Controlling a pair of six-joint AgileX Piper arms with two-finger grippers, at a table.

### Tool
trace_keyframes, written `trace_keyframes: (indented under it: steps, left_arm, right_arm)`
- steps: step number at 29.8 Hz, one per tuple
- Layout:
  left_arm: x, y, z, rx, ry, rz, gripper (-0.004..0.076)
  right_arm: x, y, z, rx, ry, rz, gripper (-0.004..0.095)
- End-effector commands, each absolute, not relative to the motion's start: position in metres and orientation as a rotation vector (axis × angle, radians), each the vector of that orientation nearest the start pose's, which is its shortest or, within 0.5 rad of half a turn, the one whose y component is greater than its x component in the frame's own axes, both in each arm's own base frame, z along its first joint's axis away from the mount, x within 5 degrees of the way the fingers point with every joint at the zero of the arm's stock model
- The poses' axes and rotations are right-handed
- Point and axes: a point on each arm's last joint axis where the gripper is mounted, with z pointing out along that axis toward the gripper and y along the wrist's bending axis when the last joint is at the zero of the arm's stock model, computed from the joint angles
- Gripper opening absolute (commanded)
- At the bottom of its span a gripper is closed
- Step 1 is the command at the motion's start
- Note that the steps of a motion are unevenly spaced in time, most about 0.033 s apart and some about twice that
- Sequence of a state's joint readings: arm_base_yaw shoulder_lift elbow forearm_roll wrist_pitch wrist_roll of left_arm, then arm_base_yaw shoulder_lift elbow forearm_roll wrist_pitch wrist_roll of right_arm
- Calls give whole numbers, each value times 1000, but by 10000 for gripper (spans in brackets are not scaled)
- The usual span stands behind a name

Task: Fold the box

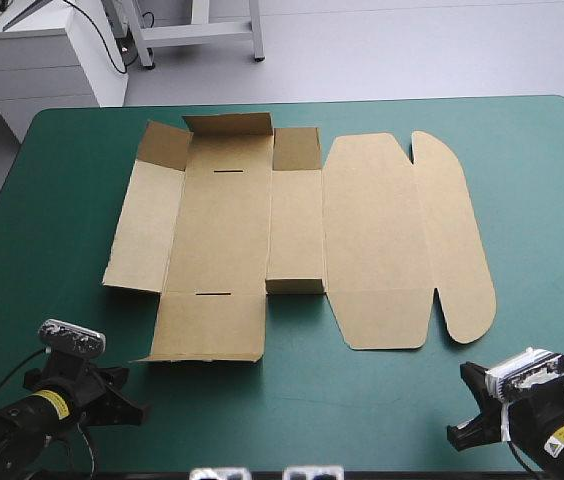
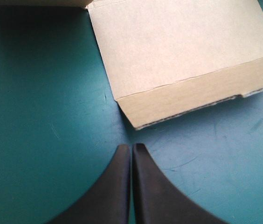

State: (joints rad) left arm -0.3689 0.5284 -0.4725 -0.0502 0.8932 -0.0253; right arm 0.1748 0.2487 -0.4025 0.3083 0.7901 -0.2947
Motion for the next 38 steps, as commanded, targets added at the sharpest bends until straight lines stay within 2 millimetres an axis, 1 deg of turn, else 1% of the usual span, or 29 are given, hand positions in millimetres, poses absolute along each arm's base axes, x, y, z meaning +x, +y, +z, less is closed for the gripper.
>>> trace_keyframes:
  steps: [1,4,6,11,12,13,17,19,20,23,27,30,32,35,38]
  left_arm:
    - [84,-37,273,400,2308,-256,-8]
    - [86,-38,289,404,2228,-270,-8]
    - [88,-38,304,405,2192,-259,-8]
    - [101,-43,346,405,2105,-261,-8]
    - [105,-45,358,402,2087,-267,-8]
    - [109,-46,366,400,2079,-268,-8]
    - [138,-57,396,404,2092,-266,-7]
    - [153,-63,404,413,2116,-249,-6]
    - [164,-67,408,419,2131,-236,-1]
    - [188,-75,411,438,2151,-212,0]
    - [220,-85,404,490,2197,-164,0]
    - [237,-85,399,476,2232,-152,17]
    - [247,-80,395,458,2256,-144,17]
    - [259,-66,390,433,2287,-189,17]
    - [271,-40,386,391,2326,-278,17]
  right_arm:
    - [50,29,280,-360,1981,297,-20]
    - [50,29,280,-360,1981,297,-20]
    - [50,29,280,-360,1981,297,-20]
    - [50,29,280,-360,1981,297,-20]
    - [50,29,280,-360,1981,297,-20]
    - [50,29,280,-360,1981,297,-20]
    - [50,29,280,-360,1981,297,-20]
    - [50,29,280,-360,1981,297,-20]
    - [50,29,280,-360,1981,297,-20]
    - [50,29,280,-360,1981,297,-20]
    - [50,29,280,-360,1981,297,-20]
    - [50,29,280,-360,1981,297,-20]
    - [50,29,280,-360,1981,297,-20]
    - [50,29,279,-360,1983,297,-20]
    - [50,29,279,-360,1983,297,-20]
